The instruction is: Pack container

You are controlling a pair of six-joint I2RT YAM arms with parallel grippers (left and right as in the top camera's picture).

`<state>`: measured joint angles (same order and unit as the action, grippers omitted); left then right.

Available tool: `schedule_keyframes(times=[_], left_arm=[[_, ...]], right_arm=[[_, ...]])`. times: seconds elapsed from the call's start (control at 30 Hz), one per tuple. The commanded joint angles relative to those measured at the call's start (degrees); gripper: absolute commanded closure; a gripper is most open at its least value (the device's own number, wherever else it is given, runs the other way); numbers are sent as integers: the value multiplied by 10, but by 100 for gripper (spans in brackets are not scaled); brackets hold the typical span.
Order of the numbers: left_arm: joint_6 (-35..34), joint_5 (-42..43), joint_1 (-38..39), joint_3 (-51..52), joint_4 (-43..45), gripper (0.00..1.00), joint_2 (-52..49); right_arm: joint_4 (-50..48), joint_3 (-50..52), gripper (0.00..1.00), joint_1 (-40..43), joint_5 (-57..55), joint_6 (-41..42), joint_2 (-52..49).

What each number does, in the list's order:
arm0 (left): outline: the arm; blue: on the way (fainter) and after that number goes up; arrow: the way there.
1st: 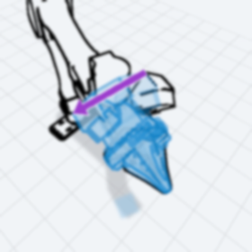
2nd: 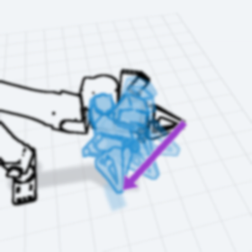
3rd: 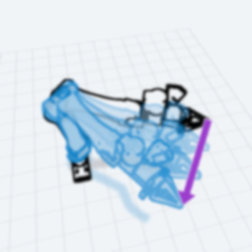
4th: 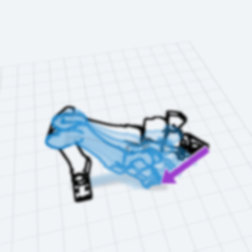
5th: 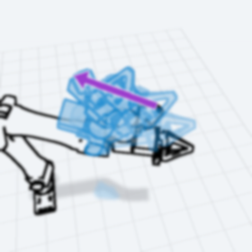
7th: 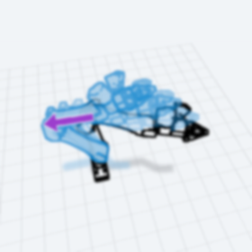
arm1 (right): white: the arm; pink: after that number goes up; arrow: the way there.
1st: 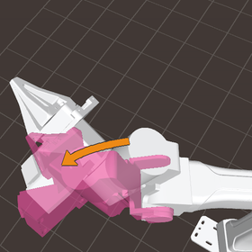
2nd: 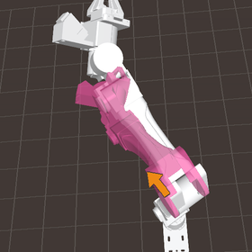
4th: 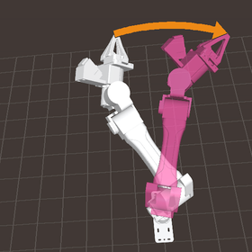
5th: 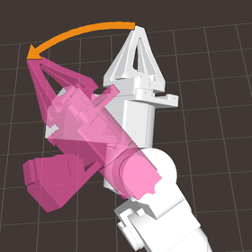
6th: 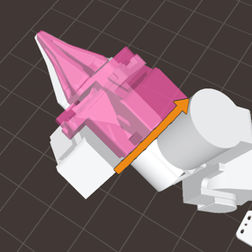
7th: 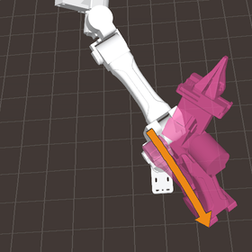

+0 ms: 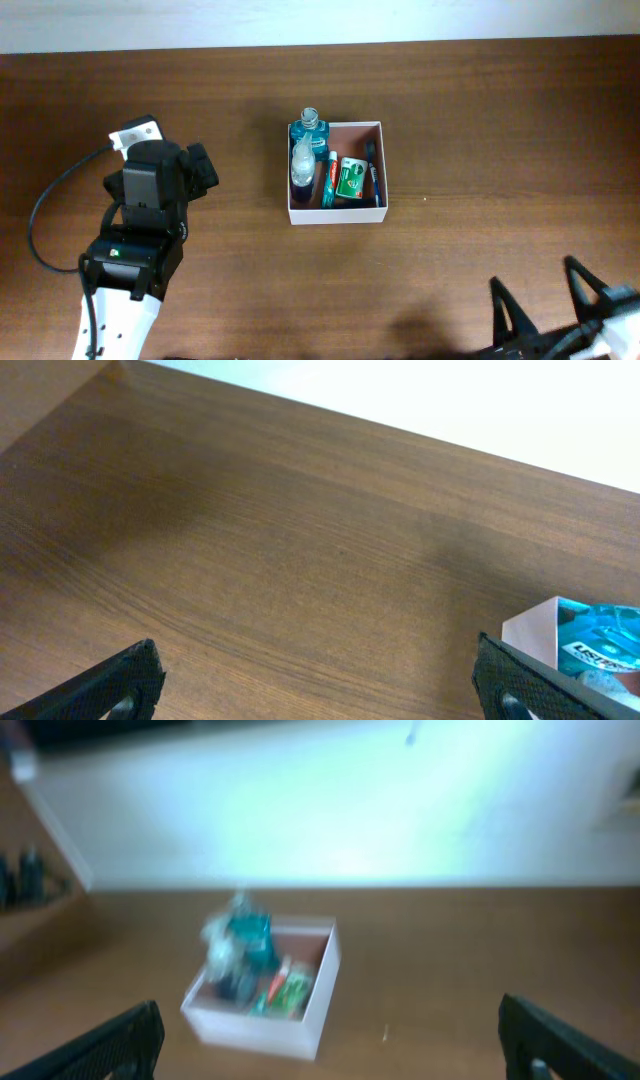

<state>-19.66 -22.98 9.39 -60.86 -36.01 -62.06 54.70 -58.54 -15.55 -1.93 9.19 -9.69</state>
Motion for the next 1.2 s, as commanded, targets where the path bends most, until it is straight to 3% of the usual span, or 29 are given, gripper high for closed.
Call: schedule_keyframes(times=[0.0,0.13,0.37,0.67,0.93,1.17], left_arm=[[4,-6,-3,-3,2,1,-2],[4,-6,-3,-3,2,1,-2],[4,-6,-3,-3,2,1,-2],[4,-6,-3,-3,2,1,-2],[4,-6,-3,-3,2,1,-2],[4,-6,-3,-3,2,1,-2]], right_arm=[[-68,93,1,36,-20,-21,91],[-158,166,1,67,-20,-36,90],[-443,336,1,74,-17,-36,95],[-606,512,1,74,-18,-36,95],[-612,579,1,86,-18,-43,95],[-557,582,1,107,-18,-46,95]])
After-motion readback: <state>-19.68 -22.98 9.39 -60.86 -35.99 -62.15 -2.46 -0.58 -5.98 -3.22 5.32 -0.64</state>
